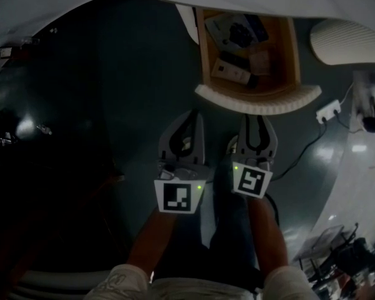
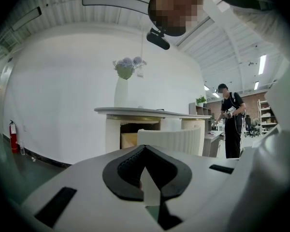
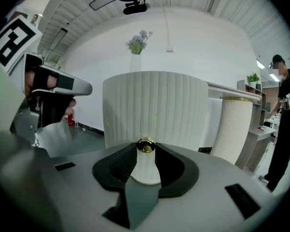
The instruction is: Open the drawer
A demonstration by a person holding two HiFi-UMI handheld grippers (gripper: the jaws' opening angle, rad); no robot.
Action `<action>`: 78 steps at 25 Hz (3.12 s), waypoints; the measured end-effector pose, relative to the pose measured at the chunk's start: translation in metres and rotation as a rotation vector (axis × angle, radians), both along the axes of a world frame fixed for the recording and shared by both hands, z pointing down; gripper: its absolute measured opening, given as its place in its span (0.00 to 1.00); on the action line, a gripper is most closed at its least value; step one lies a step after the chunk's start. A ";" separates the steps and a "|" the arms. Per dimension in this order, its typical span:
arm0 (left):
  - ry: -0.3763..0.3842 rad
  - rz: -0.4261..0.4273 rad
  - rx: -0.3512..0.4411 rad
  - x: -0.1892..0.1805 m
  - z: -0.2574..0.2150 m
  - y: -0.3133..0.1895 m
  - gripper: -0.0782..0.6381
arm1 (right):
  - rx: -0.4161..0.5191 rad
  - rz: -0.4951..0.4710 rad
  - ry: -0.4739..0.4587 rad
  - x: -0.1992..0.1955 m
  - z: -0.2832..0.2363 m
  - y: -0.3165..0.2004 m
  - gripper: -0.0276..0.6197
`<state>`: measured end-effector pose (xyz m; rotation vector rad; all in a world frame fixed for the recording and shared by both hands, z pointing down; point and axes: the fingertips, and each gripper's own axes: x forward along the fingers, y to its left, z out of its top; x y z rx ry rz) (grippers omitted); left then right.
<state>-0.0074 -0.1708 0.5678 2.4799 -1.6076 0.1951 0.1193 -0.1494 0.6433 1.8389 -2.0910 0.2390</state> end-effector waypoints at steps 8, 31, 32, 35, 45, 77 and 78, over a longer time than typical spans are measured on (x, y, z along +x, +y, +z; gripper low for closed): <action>0.021 0.008 0.024 0.004 -0.051 -0.007 0.10 | 0.009 -0.027 -0.015 0.004 -0.055 0.013 0.20; -0.014 -0.057 0.213 -0.021 -0.318 -0.002 0.10 | 0.285 -0.120 -0.055 0.010 -0.394 -0.002 0.20; -0.023 -0.055 0.217 -0.022 -0.325 -0.001 0.10 | 0.296 -0.126 -0.053 0.010 -0.404 -0.002 0.20; -0.011 -0.054 0.254 -0.022 -0.348 0.003 0.10 | 0.332 -0.136 -0.055 0.013 -0.428 0.000 0.20; 0.003 -0.070 0.301 -0.031 -0.384 0.004 0.10 | 0.424 -0.180 -0.082 0.001 -0.475 0.008 0.05; 0.055 -0.033 0.317 -0.021 -0.403 -0.015 0.10 | 0.436 -0.161 -0.034 0.003 -0.487 -0.026 0.05; 0.053 -0.033 0.318 -0.021 -0.402 -0.015 0.10 | 0.434 -0.161 -0.034 0.003 -0.486 -0.026 0.05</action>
